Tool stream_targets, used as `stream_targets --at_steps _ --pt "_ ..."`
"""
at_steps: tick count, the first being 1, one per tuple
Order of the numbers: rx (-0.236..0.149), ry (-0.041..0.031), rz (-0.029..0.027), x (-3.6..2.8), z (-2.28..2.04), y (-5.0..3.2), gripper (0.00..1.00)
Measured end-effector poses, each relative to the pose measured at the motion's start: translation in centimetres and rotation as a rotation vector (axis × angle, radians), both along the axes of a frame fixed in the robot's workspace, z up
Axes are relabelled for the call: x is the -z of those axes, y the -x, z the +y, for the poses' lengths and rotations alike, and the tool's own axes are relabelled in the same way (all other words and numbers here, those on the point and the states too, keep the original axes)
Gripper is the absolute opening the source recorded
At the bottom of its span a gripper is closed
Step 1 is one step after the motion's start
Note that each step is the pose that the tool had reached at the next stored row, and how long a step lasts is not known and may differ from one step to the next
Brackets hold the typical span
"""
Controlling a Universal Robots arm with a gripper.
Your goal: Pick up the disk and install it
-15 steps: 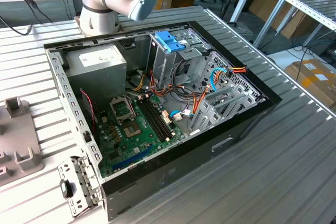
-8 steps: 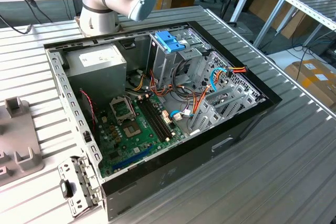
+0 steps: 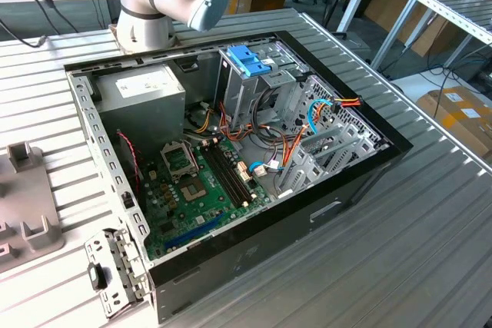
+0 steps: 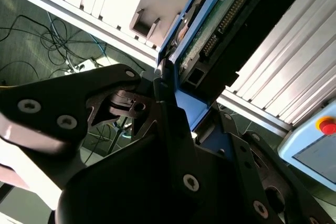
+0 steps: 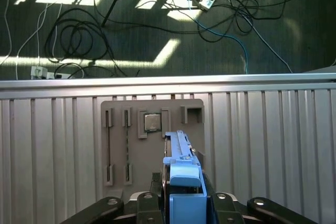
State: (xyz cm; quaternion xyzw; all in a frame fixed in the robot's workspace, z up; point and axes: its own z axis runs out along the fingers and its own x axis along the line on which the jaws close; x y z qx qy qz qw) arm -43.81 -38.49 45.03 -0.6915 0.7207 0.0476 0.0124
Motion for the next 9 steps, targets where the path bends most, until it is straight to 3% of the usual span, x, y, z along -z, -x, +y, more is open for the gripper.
stream_targets --at_steps 9 --pt "0.0 0.0001 -0.0001 -0.85 0.0 0.0 0.37"
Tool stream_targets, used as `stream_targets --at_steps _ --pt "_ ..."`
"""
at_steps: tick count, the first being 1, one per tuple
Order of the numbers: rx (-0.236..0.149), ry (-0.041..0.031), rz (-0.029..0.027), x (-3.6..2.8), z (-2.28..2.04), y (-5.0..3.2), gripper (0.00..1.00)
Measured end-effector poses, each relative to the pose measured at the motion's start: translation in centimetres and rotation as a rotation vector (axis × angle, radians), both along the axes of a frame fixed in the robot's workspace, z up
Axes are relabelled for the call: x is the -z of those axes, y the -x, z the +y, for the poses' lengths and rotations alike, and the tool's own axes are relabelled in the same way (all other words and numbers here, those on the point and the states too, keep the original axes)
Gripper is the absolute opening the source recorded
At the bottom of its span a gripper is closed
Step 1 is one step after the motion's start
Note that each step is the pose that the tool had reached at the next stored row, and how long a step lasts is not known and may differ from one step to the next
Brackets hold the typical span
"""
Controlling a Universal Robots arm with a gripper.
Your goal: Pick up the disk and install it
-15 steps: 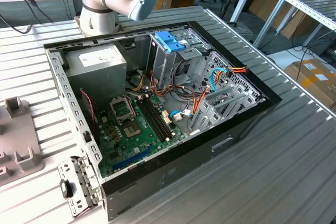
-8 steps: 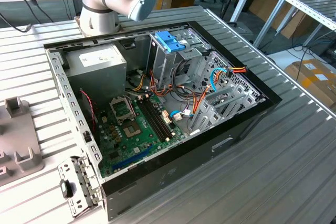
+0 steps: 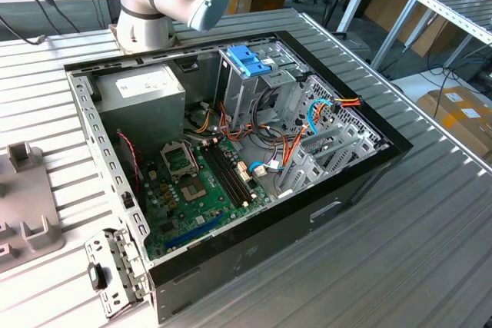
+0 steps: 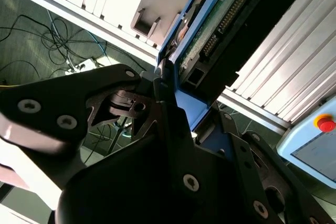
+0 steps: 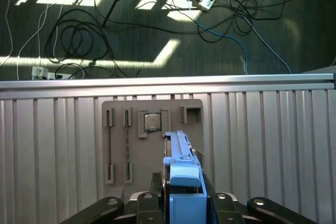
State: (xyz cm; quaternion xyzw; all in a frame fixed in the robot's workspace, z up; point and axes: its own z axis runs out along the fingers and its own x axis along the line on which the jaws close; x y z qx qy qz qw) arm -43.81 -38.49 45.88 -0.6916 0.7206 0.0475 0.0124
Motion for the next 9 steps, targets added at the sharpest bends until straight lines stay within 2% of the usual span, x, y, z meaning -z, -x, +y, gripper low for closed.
stream_targets --at_steps 9 --pt "0.0 0.0 0.0 -0.83 0.0 0.0 0.37"
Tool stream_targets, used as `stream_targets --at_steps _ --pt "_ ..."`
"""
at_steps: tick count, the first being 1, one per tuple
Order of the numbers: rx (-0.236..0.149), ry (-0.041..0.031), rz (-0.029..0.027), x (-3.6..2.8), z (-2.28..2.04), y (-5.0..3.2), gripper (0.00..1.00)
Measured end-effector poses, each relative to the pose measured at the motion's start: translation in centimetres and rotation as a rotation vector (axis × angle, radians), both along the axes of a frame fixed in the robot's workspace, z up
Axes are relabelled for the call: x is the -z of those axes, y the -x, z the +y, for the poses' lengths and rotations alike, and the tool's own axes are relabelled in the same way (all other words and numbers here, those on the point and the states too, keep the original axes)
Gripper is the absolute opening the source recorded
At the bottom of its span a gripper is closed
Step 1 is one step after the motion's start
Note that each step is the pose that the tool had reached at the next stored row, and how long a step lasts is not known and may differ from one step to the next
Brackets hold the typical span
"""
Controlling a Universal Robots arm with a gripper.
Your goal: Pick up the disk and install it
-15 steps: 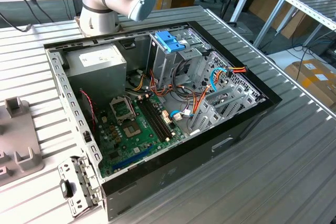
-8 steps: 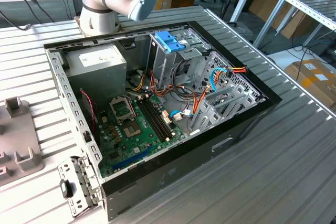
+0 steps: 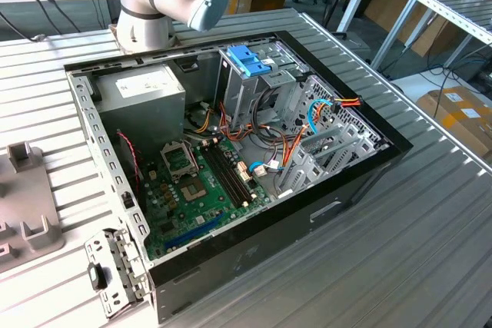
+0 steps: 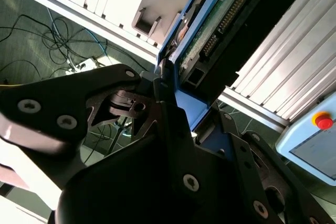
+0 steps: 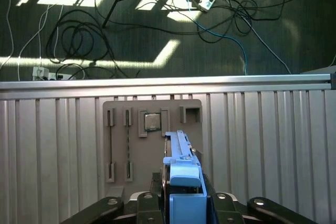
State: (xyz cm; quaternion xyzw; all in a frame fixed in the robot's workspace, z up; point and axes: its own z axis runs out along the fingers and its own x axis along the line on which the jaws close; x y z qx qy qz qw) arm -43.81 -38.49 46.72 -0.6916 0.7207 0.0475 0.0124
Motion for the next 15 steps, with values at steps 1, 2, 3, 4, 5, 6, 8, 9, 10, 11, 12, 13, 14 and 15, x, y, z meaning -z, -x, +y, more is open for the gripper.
stream_targets --at_steps 1,2,3,4,5,6,8,9,10,11,12,13,14,15 --pt "0.0 0.0 0.0 -0.02 0.0 0.0 0.37" --pt "0.0 0.0 0.0 -0.02 0.0 0.0 0.37" --pt "0.0 -0.0001 -0.0001 -0.02 0.0 0.0 0.37" --pt "0.0 0.0 0.0 -0.03 0.0 0.0 0.37" --pt "0.0 0.0 0.0 -0.03 0.0 0.0 0.37" --pt "0.0 0.0004 0.0001 -0.04 0.0 -0.01 0.37" --pt "0.0 0.0168 0.0002 -0.06 0.01 -0.02 0.37" --pt "0.0 0.0285 0.0002 -0.06 0.0 -0.02 0.37" --pt "0.0 0.0501 0.0 -0.06 0.0 -0.03 0.37" --pt "0.0 0.0625 0.0001 -0.05 0.0 -0.03 0.37" --pt "0.0 0.0649 0.0 -0.05 -0.01 -0.03 0.37" --pt "0.0 0.0651 0.0 -0.05 0.0 -0.03 0.37" --pt "0.0 0.0651 0.0001 -0.06 0.0 -0.03 0.37" --pt "0.0 0.0651 0.0001 -0.06 0.0 -0.04 0.37"
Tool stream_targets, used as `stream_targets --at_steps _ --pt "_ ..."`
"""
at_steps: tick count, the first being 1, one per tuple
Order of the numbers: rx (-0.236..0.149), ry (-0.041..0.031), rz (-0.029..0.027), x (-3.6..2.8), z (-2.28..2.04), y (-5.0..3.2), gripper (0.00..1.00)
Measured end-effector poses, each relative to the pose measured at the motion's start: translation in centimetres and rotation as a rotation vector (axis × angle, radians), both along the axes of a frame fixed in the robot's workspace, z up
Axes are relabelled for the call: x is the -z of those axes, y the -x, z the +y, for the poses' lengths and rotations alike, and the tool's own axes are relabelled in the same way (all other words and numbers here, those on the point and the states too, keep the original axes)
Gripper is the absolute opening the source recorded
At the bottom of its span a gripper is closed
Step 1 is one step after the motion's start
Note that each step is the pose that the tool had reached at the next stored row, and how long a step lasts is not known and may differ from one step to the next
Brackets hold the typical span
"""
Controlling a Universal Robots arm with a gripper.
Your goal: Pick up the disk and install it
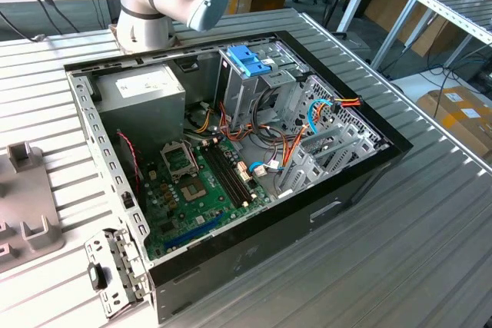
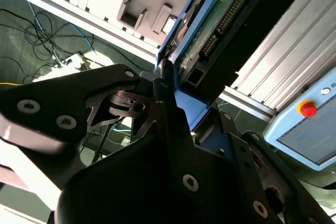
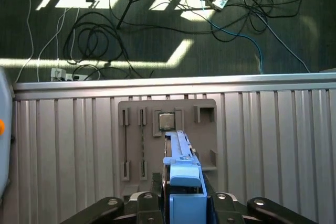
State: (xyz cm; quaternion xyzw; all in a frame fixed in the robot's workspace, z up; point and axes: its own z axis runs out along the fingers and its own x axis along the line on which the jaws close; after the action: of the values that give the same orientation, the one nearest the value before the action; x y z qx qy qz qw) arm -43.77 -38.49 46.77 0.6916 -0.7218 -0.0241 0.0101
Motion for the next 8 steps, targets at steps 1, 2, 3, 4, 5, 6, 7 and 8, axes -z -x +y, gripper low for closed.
stream_targets --at_steps 1,2,3,4,5,6,7,8 --pt "0.0 0.0 0.0 -0.04 0.0 0.0 0.37" --pt "0.0 0.0 0.0 -0.14 0.0 0.0 0.37" --pt "0.0 0.0 -0.0001 -0.38 0.0 0.0 0.37" --pt "0.0 -0.0001 -0.0002 -0.71 0.0 0.0 0.37" --pt "0.0 -0.0001 -0.0001 -1.13 0.0 0.0 0.37" --pt "0.0 0.0 0.0 -1.34 0.0 0.0 0.37" --pt "0.0 0.0 0.0 -1.54 0.0 0.0 0.37" --pt "0.0 -0.0001 -0.0001 -1.87 0.0 0.0 0.37"
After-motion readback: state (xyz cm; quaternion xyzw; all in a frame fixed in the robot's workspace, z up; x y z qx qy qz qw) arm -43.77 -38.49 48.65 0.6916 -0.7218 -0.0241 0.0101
